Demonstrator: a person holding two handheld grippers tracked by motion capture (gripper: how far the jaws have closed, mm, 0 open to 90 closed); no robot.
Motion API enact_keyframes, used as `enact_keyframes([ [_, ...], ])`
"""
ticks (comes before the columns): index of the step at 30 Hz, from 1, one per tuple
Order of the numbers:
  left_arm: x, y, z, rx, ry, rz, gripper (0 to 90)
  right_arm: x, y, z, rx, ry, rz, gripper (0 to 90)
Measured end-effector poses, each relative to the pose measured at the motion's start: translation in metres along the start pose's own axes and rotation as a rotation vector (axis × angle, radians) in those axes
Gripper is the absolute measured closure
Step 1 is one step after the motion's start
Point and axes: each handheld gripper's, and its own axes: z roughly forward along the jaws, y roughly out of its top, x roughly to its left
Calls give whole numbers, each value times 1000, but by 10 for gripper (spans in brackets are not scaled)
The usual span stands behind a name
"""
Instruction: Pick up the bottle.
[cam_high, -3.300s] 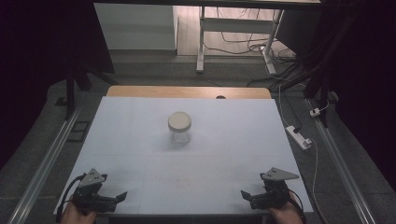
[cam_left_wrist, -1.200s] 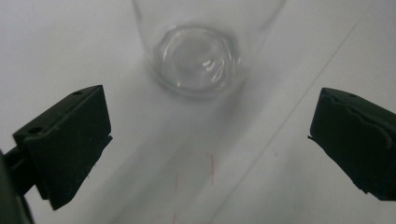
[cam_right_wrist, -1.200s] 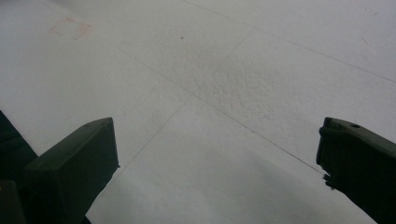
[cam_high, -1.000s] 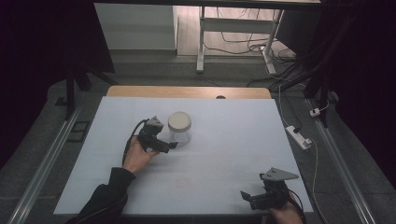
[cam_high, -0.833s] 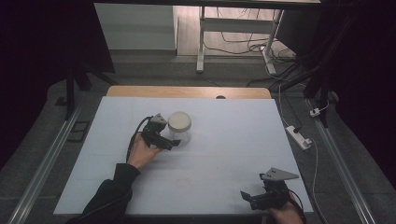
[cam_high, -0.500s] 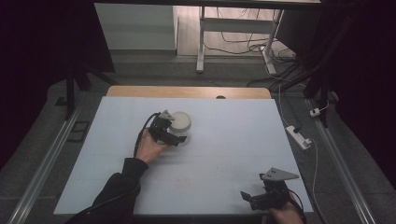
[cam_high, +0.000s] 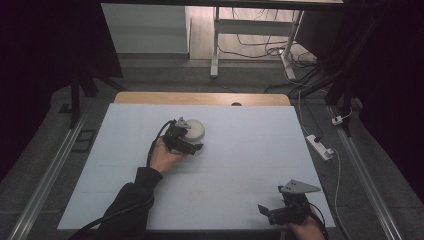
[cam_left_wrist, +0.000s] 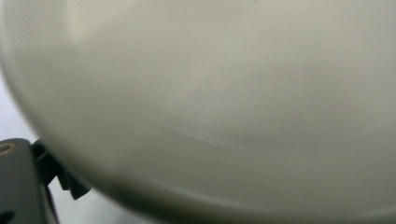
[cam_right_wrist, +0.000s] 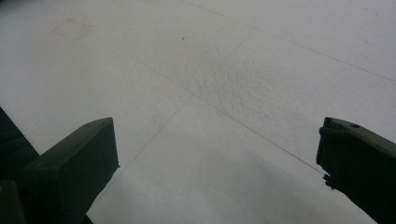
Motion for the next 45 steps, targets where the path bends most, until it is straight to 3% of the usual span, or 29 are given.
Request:
enact_keyframes([
  [5, -2, 0, -1, 6, 17, -6, 72, 0, 0, 0, 0, 0, 0, 0],
  [11, -6, -1, -7, 30, 23, 27, 73, 0, 0, 0, -1, 2, 3, 0],
  [18, -11, -6, -21, 51, -7, 56, 74, 0, 0, 0, 0, 2, 0, 0],
  [26, -18, -10, -39, 40, -60, 50, 74, 0, 0, 0, 1, 0, 0, 0],
  [35, -34, -17, -57, 17, -95, 71, 74, 0, 0, 0, 1, 1, -2, 0],
  [45, -53, -26, -73, 13, -108, 101, 74, 1, 0, 0, -1, -1, -6, 0],
])
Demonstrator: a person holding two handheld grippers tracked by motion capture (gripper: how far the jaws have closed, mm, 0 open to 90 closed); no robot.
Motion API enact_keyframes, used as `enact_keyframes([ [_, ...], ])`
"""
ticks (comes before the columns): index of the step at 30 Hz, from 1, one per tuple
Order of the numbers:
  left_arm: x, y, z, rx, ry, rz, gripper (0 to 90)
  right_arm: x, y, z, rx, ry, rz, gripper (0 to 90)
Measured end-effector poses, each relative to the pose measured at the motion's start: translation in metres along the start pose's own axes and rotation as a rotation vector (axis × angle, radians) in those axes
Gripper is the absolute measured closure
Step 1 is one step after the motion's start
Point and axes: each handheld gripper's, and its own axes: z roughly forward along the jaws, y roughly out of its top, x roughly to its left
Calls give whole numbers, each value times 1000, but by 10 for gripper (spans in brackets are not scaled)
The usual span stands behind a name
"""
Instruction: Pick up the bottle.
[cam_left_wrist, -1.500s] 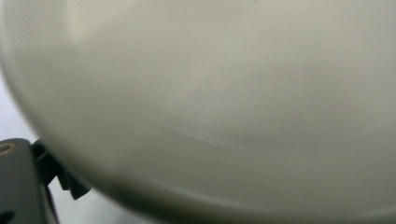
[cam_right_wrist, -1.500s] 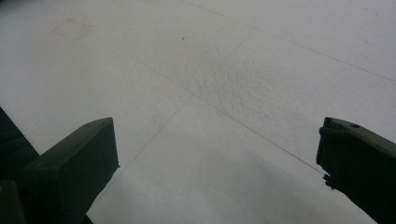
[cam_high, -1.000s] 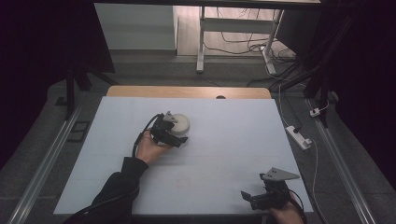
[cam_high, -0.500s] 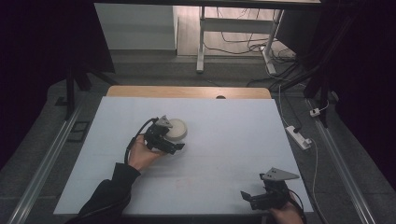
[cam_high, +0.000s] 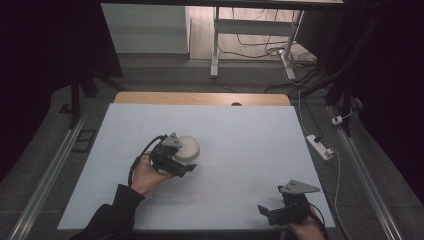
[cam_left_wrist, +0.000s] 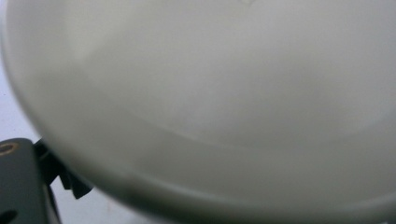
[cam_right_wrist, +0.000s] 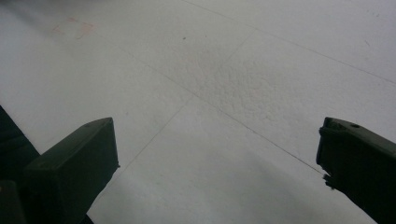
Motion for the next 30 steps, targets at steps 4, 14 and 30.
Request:
enact_keyframes([
  [4, -6, -3, -4, -3, -12, -3, 74, 0, 0, 0, 2, 1, 1, 0],
  [14, -24, -9, -11, -3, -41, 9, 74, 0, 0, 0, 2, -3, -5, 0],
  [30, -53, -9, -7, 9, -75, 59, 74, 1, 0, 0, 5, -2, -12, 0],
])
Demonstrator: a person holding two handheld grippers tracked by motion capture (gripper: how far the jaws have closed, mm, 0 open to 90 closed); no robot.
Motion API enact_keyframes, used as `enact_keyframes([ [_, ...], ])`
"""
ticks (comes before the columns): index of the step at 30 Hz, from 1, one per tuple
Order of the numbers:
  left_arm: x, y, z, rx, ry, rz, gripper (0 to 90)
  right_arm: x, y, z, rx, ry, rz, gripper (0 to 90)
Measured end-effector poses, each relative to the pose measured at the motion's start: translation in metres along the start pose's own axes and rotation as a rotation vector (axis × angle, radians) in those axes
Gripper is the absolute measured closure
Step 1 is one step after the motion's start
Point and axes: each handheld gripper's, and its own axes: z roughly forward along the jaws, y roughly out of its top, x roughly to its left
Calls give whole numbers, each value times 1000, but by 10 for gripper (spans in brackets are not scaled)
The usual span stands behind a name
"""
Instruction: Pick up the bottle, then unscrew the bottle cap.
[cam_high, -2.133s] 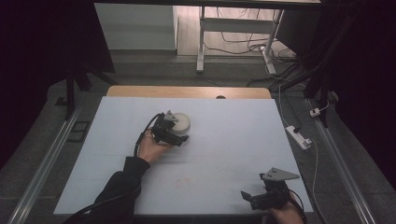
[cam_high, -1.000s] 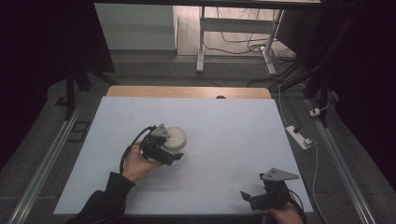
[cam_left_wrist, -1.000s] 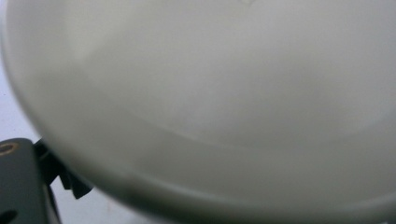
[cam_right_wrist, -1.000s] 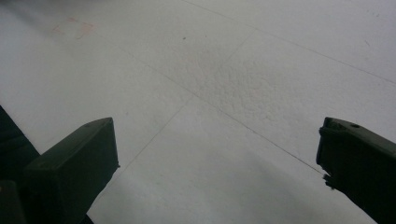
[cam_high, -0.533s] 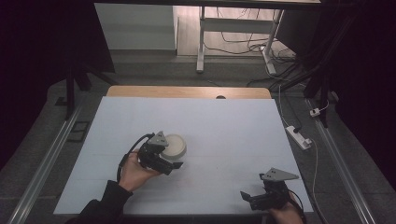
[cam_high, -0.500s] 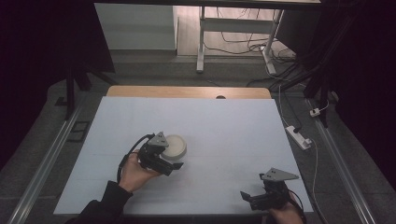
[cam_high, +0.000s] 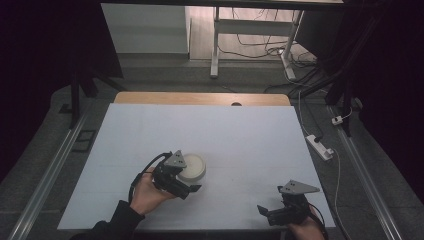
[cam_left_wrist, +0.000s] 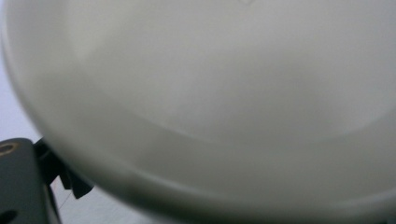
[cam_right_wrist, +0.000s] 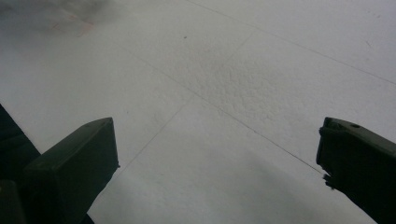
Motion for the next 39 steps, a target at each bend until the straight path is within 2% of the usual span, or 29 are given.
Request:
enact_keyframes([
  [15, 0, 0, 2, -4, -12, 2, 74, 1, 1, -3, -29, 14, 3, 0],
  [20, 2, 0, 4, -1, -21, 3, 74, 4, 5, -5, -51, 34, -14, 0],
  [30, 0, 0, 8, 4, -35, 14, 74, 10, 15, -6, -94, 36, -35, 0],
  [36, -3, 1, 10, 1, -38, 18, 74, 17, 28, -2, -125, 87, -61, 0],
  [37, -3, 1, 11, -1, -40, 16, 74, 20, 32, 0, -135, 107, -68, 0],
  [39, -4, 1, 11, 3, -40, 21, 74, 21, 33, 1, -136, 114, -70, 0],
])
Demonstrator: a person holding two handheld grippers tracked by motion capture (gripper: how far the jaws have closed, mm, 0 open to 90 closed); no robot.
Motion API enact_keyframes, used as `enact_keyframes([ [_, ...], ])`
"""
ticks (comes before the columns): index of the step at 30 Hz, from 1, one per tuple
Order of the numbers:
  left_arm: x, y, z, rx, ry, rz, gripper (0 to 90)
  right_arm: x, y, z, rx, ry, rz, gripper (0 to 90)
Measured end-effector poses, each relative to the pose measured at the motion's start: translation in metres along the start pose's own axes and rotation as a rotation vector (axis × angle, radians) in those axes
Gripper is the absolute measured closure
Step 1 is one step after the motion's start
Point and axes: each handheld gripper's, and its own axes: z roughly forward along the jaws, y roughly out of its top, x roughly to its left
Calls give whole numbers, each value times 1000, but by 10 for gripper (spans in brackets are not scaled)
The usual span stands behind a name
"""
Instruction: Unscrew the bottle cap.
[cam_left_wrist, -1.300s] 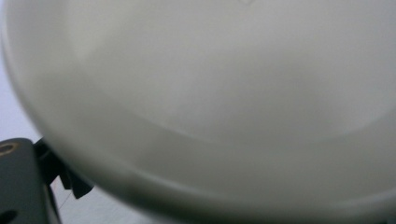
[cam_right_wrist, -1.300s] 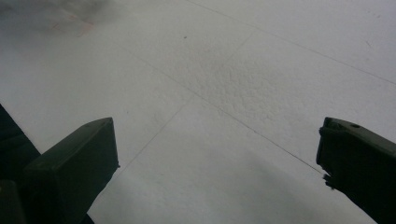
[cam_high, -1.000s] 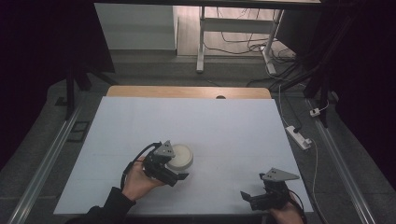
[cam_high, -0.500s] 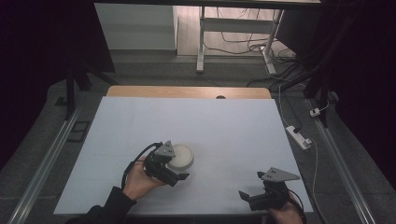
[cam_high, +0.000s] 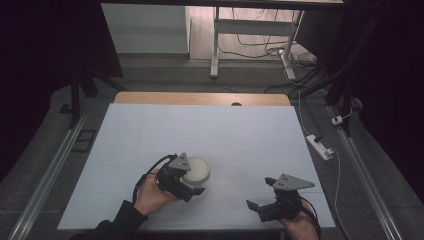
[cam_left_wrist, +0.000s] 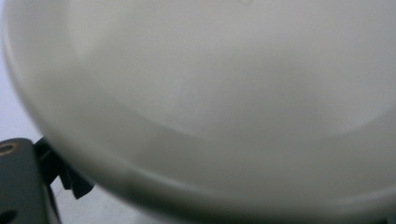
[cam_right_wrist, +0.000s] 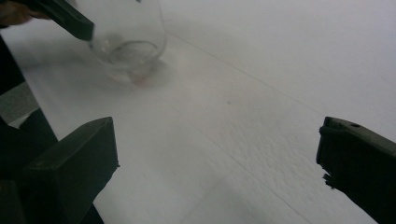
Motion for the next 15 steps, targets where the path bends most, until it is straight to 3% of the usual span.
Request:
enact_keyframes([
  [6, -2, 1, 2, -3, -4, 8, 74, 7, 13, 10, -23, 40, -13, 0],
  [15, -5, 3, 4, 11, -5, 40, 74, 18, 35, 23, -15, 62, -10, 0],
])
